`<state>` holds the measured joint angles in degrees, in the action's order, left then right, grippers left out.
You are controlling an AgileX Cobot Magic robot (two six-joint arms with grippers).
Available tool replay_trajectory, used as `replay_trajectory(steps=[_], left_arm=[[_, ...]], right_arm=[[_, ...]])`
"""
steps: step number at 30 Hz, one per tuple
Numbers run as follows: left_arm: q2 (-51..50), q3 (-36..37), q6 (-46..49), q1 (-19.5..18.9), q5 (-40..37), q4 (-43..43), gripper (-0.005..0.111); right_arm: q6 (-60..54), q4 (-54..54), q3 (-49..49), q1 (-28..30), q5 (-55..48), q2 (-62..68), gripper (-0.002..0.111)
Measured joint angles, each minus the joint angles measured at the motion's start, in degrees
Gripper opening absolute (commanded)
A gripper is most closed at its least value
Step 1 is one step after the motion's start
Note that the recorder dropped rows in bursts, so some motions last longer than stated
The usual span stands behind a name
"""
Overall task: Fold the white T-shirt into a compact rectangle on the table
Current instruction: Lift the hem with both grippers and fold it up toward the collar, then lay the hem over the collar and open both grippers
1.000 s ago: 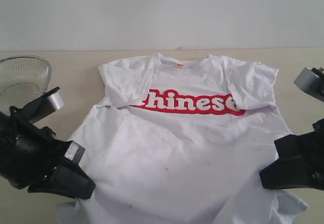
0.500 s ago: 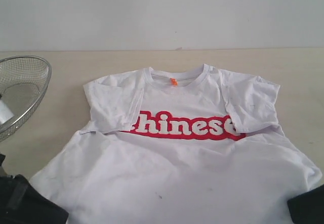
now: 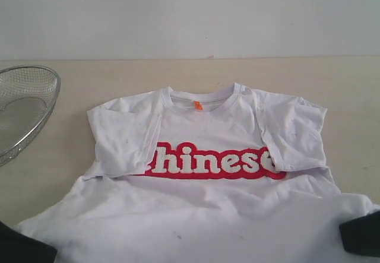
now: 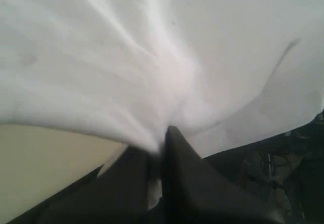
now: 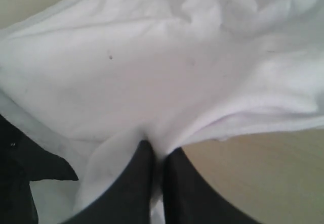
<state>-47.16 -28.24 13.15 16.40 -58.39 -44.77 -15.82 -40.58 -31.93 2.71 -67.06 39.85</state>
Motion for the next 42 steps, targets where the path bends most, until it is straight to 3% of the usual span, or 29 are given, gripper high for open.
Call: replay_trajectory(steps=[9,16,34,42], left_arm=[[-13.56,-8.28,3.34,0.00,7.56,0.37,0.005],[-23.42,-15.18,5.76,0.00,10.83,0.37,0.005],[-34.82,-22.88,6.65,0.00,17.37,0.37,0.005],[-36.93,-25.69,7.10,-2.98,19.37,0.52,0.005]], right_arm=[[-3.30,-0.41,0.00,0.00,8.51,8.63,0.000],[-6.71,-1.88,-5.49,0.00,13.81,16.58,0.000],[-10.09,-1.07,-17.47,0.00,19.65,34.03,0.000],[-11.13,-0.55,-18.72,0.00,23.04,37.95,0.000]])
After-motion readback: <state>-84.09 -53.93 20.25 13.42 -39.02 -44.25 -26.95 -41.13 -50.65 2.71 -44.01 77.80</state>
